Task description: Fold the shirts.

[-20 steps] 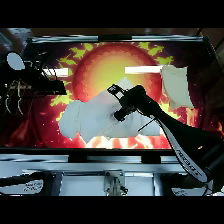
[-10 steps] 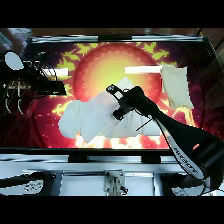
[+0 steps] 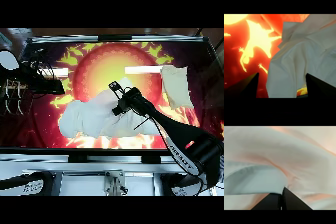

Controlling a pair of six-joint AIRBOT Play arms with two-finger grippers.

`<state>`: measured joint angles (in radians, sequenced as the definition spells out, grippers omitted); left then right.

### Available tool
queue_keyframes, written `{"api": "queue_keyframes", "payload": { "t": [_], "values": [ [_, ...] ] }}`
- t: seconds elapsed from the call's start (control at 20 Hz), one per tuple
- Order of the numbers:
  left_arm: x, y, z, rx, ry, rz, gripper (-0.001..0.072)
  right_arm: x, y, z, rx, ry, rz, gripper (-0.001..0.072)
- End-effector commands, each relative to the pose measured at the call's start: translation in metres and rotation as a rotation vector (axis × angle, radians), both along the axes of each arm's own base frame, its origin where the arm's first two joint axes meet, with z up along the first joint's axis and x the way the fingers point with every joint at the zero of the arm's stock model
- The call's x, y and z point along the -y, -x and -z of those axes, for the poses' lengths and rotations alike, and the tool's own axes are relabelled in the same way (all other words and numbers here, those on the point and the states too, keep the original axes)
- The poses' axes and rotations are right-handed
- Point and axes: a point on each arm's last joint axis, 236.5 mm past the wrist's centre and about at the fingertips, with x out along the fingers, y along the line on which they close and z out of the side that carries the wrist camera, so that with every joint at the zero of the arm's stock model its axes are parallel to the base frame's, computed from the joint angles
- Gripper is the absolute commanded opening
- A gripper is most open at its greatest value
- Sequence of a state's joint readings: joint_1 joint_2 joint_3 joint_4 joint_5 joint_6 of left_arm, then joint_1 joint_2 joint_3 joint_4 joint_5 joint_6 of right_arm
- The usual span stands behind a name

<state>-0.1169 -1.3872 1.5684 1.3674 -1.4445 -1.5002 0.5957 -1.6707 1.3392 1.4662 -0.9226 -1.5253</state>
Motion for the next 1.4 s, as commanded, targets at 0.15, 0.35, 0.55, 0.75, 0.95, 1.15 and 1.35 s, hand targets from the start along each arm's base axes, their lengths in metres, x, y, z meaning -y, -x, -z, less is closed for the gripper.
{"api": "queue_keyframes", "payload": {
  "t": [0.15, 0.35, 0.55, 0.75, 0.95, 1.15, 1.35],
  "values": [
    [0.003, 0.002, -0.001, 0.015, -0.018, 0.087, 0.0698, 0.0, -0.002, -0.068, 0.1, -0.074, 0.019, 0.0052],
    [0.019, 0.023, 0.001, -0.016, -0.047, 0.227, 0.072, 0.01, 0.036, -0.107, 0.024, -0.107, 0.053, 0.0051],
    [0.055, 0.06, 0.023, -0.026, -0.063, 0.264, 0.0612, -0.001, 0.054, -0.104, -0.059, -0.161, 0.069, 0.0051],
    [0.09, 0.112, 0.051, -0.033, -0.093, 0.312, 0.072, -0.005, 0.056, -0.105, -0.068, -0.176, 0.069, 0.0052],
    [0.137, 0.13, 0.037, 0.07, -0.064, 0.326, 0.072, -0.005, 0.055, -0.105, -0.066, -0.176, 0.068, 0.0052],
    [0.132, 0.136, 0.081, 0.025, -0.117, 0.215, 0.072, -0.005, 0.056, -0.105, -0.066, -0.174, 0.061, 0.0052],
    [0.127, 0.116, 0.103, 0.05, -0.089, 0.146, 0.0641, -0.005, 0.056, -0.105, -0.064, -0.17, 0.05, 0.0052]
  ]
}}
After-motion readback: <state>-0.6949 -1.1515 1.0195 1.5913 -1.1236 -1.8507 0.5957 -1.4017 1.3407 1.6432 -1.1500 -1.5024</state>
